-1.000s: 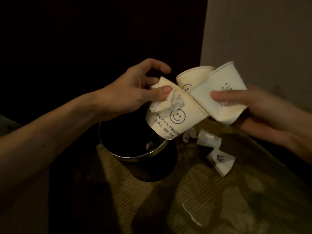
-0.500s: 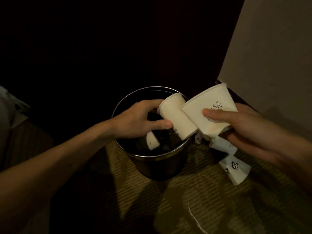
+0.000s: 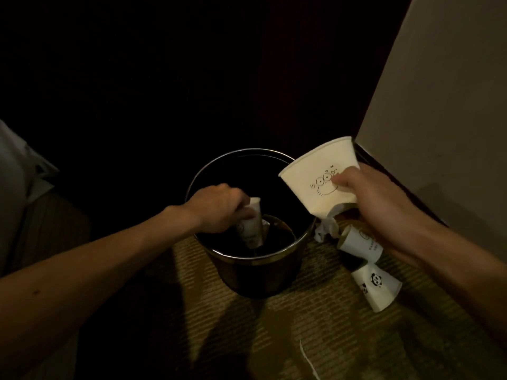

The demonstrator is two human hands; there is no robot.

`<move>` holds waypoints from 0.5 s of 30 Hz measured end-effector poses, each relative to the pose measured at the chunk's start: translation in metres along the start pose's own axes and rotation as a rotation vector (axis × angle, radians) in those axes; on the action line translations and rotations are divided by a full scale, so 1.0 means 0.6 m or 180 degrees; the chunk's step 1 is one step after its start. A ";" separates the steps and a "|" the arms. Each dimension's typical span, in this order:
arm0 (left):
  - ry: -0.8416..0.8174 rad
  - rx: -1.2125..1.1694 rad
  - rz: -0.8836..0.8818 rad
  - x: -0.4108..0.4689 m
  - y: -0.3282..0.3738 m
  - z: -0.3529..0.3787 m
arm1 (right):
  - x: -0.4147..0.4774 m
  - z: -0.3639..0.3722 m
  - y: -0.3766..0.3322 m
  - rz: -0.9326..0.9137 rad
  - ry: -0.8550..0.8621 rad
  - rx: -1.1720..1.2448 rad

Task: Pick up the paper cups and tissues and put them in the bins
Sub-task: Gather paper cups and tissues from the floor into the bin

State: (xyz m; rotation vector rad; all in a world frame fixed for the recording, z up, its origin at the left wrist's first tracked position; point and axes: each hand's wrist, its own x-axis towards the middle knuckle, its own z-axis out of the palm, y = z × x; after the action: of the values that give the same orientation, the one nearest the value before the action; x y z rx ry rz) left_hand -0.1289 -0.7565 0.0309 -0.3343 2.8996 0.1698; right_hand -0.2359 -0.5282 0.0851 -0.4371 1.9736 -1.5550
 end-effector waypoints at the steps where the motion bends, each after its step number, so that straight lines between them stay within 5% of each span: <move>1: -0.0214 -0.0043 -0.0066 0.004 -0.001 0.007 | -0.002 -0.002 0.004 -0.0090 0.0015 -0.0188; 4: -0.0445 -0.0112 -0.0061 0.010 -0.006 0.005 | -0.005 -0.007 0.013 -0.0365 -0.0079 -0.0528; 6: -0.0135 -0.0517 -0.0049 0.008 -0.004 -0.019 | -0.004 -0.006 0.014 -0.0522 -0.0159 -0.0678; 11: 0.0388 -0.3193 0.0090 -0.039 0.034 -0.103 | -0.001 0.021 0.014 -0.0932 -0.0078 -0.0640; 15: 0.0796 -0.3189 0.0355 -0.064 0.041 -0.130 | 0.002 0.050 0.008 -0.1383 0.0089 -0.1023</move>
State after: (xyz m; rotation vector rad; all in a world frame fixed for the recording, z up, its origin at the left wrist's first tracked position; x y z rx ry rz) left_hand -0.1139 -0.7357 0.1176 -0.3483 2.8084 1.7045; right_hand -0.2178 -0.5508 0.0754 -1.0380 2.2649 -1.4888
